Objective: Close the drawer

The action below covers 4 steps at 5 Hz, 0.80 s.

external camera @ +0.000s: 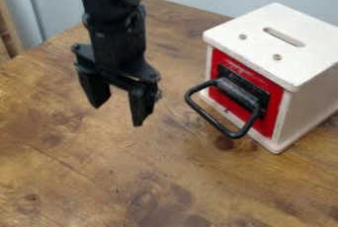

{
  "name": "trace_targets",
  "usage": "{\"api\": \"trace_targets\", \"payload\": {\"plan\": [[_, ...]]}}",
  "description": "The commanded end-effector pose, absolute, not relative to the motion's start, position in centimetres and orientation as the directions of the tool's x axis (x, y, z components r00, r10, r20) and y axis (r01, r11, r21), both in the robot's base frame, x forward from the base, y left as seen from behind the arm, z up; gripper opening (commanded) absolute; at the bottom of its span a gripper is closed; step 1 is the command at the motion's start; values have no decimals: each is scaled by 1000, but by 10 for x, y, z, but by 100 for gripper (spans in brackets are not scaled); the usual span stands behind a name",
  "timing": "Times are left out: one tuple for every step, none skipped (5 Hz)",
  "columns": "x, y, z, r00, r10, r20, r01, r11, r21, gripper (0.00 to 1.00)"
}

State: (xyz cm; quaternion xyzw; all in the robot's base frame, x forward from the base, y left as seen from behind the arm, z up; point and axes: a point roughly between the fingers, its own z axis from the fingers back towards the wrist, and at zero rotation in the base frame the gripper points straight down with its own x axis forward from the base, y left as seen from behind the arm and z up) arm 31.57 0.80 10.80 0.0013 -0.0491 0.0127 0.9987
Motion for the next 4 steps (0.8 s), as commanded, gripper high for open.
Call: {"api": "trace_targets", "payload": {"plan": [[328, 33, 118, 990, 39, 136, -39, 999, -3, 100], [333, 40, 132, 986, 43, 160, -43, 999, -1, 100], [330, 35, 145, 986, 21, 165, -22, 1000, 1, 100], [326, 34, 134, 979, -27, 201, 27, 1000, 4, 100]]}}
